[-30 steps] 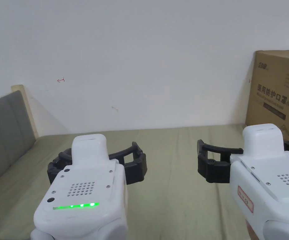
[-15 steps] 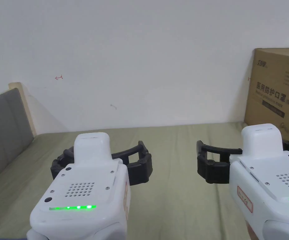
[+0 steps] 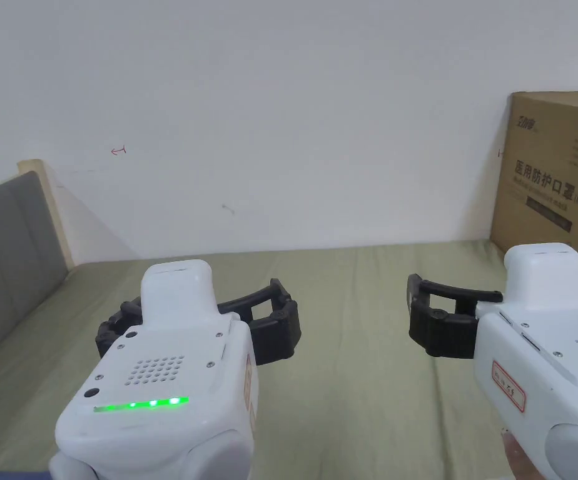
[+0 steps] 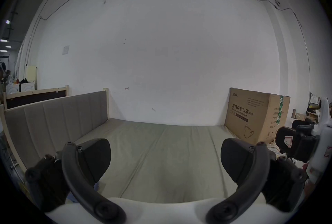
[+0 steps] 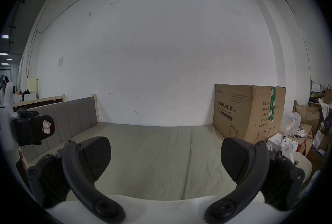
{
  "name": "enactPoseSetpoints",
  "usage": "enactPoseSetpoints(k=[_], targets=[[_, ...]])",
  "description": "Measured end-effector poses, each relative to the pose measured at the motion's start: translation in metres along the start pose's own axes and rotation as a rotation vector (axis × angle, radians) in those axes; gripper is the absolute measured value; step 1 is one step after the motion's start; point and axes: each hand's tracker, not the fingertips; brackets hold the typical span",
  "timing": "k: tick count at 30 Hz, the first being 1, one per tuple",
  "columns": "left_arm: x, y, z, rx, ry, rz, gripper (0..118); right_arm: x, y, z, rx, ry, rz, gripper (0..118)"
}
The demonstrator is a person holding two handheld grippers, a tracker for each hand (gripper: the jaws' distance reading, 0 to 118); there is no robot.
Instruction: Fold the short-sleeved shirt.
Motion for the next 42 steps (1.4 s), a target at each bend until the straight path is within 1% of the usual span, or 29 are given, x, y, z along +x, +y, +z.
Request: enactPoseSetpoints(k=[4, 19, 23, 35, 38, 42], targets=[[-0.001, 0.000, -0.002, -0.013, 0.007, 0.015, 118, -0.001, -0.001, 0.000, 0.005, -0.001, 0.010, 118], [0.005, -0.007, 0.001, -0.018, 0.001, -0.033, 118, -0.004, -0.003, 0.001, -0.013, 0.004, 0.017, 118], [0.003, -0.008, 0.001, -0.025, -0.012, -0.012, 118, -0.005, -0.004, 0.001, -0.016, 0.004, 0.027, 118], [-0.004, -0.007, 0.003, -0.020, -0.001, 0.023, 118, -0.009, -0.006, 0.003, -0.021, 0.009, 0.022, 118], [-0.004, -0.007, 0.003, -0.025, -0.004, 0.023, 118, -0.009, -0.005, 0.004, -0.021, 0.021, 0.010, 118], [-0.003, -0.007, 0.004, -0.020, 0.000, 0.017, 118, -0.011, -0.005, 0.004, -0.019, 0.019, 0.022, 118]])
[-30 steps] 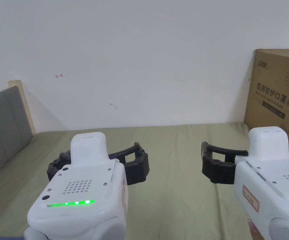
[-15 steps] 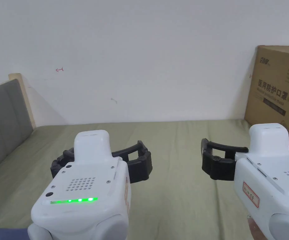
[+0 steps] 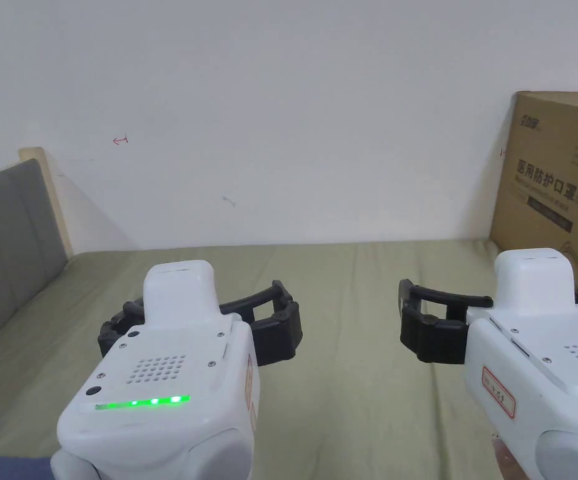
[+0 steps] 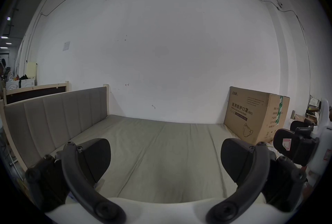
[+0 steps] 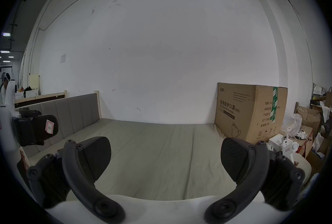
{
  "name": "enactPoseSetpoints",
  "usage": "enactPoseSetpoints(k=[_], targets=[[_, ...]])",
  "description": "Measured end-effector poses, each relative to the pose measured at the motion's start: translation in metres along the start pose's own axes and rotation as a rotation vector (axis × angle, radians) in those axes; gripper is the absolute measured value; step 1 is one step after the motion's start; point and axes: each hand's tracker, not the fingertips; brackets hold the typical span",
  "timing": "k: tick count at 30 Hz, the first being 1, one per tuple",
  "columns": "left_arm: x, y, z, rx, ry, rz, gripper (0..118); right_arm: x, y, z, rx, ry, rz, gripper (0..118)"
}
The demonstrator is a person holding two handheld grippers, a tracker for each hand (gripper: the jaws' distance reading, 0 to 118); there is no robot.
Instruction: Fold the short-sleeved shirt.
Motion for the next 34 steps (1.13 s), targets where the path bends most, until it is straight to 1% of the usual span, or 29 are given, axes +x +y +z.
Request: enactPoseSetpoints(k=[6, 8, 11, 18, 26, 34], targets=[[0.006, 0.001, 0.002, 0.021, 0.043, -0.061, 118, -0.001, 0.003, 0.001, 0.000, 0.011, -0.003, 118], [0.006, 0.002, 0.002, 0.018, 0.031, -0.062, 118, -0.001, 0.004, 0.000, 0.002, 0.011, -0.002, 118], [0.003, 0.005, 0.006, 0.049, -0.024, -0.023, 118, -0.001, 0.007, -0.001, 0.002, 0.019, -0.014, 118], [0.010, 0.010, 0.006, 0.059, -0.009, -0.084, 118, -0.003, 0.011, 0.000, 0.022, 0.014, -0.018, 118], [0.009, 0.010, 0.006, 0.053, -0.007, -0.072, 118, -0.006, 0.015, -0.001, 0.027, 0.028, -0.026, 118], [0.001, 0.006, 0.003, 0.037, 0.009, -0.029, 118, -0.007, 0.009, -0.001, 0.006, 0.030, -0.034, 118]])
